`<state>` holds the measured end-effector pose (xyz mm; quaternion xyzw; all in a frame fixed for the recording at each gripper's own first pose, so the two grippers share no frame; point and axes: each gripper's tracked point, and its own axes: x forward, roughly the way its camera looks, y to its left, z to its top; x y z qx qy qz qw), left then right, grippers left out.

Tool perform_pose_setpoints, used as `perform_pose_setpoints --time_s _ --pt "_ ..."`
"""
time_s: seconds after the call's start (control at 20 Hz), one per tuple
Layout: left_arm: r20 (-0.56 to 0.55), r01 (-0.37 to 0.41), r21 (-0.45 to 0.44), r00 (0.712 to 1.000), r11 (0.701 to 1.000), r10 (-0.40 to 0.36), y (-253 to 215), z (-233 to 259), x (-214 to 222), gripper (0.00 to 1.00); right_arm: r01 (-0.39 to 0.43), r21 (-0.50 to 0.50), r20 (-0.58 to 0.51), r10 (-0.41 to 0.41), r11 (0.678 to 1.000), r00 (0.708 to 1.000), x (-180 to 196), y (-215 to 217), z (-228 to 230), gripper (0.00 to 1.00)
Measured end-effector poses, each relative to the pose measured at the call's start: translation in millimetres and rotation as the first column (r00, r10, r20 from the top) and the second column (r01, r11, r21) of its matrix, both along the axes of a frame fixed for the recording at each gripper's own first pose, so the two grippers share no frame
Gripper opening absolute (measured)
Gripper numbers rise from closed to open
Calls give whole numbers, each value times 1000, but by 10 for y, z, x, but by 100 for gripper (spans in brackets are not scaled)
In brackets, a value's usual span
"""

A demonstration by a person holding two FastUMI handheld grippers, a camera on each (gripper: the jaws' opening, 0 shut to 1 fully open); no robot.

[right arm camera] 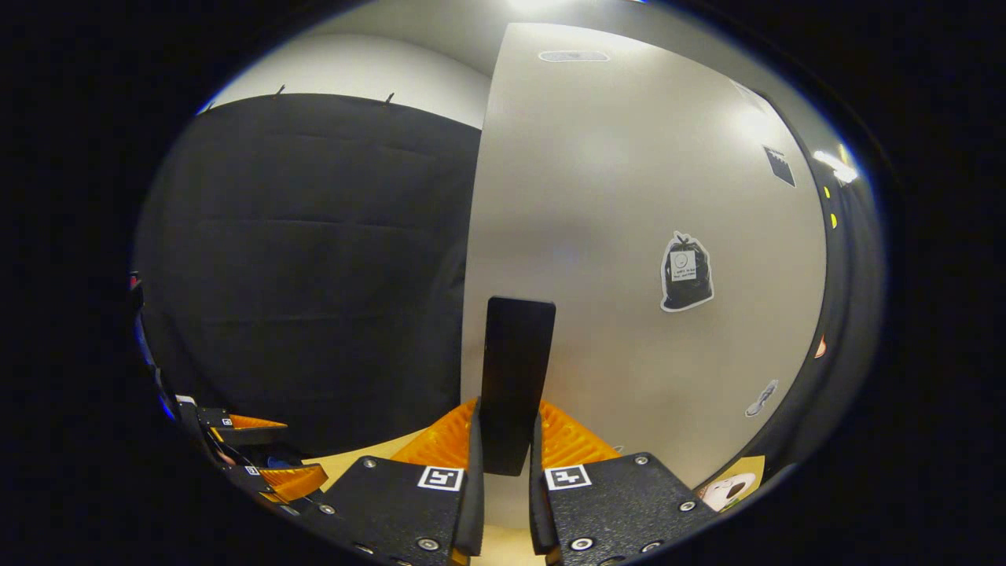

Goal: Open the cabinet door with the right hand, grasp the bottle in the cabinet with the left hand and place it on the coaster, then close the cabinet door with the right hand.

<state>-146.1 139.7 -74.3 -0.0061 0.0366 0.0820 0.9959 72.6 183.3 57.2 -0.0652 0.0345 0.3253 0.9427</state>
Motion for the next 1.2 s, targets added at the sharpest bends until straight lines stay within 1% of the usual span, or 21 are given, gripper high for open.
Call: perform_pose_setpoints --time_s 0.05,0.1,0.15,0.25,0.5,0.7,0.75,0.85,0.9,1.0,1.05,1.1,1.15,1.2 --pt "-3 0 18 1000 1000 0 -50 24 -15 87 -17 3 -1 17 1000 1000 -37 -26 -2 24" --pt "-8 -3 32 1000 999 3 -91 42 -16 87 -29 6 -9 29 1000 1000 -81 -55 3 22" --pt "-5 1 38 1000 999 -1 -158 77 -15 87 -39 5 -12 39 999 999 -123 -90 15 24" --pt "7 7 41 1000 999 -7 -313 142 -15 87 -56 3 -13 56 998 998 -170 -159 8 24" --pt "-16 -6 15 1000 1000 6 -494 102 -48 87 -115 7 -24 116 993 993 -203 -363 -20 24" --pt "-19 -10 -1 1000 1000 10 -590 178 -69 87 -127 6 -25 127 992 992 -260 -556 -32 24" --pt "-18 -5 3 1000 1000 5 -644 210 -62 87 -122 9 -25 122 992 992 -310 -637 -29 24" --pt "-18 10 14 1000 1000 -10 -818 225 -25 80 -102 14 -22 102 995 995 -475 -831 -6 24" --pt "-16 22 17 1000 1000 -21 -903 235 9 87 -87 16 -20 87 996 996 -546 -932 12 24" --pt "-14 47 17 999 999 -47 -1115 273 58 87 -50 19 -16 50 999 999 -680 -1110 17 24" --pt "-12 62 15 998 998 -62 -1229 289 103 93 -25 20 -16 26 999 1000 -732 -1179 15 23" --pt "-12 75 12 997 997 -75 -1343 289 150 93 6 22 -18 -6 1000 1000 -774 -1270 22 22" --pt "-11 89 3 996 996 -89 -1468 292 196 87 39 26 -20 -38 999 999 -813 -1357 30 23" --pt "-6 103 -9 995 995 -103 -1613 288 259 87 72 30 -20 -71 997 997 -838 -1435 42 21"
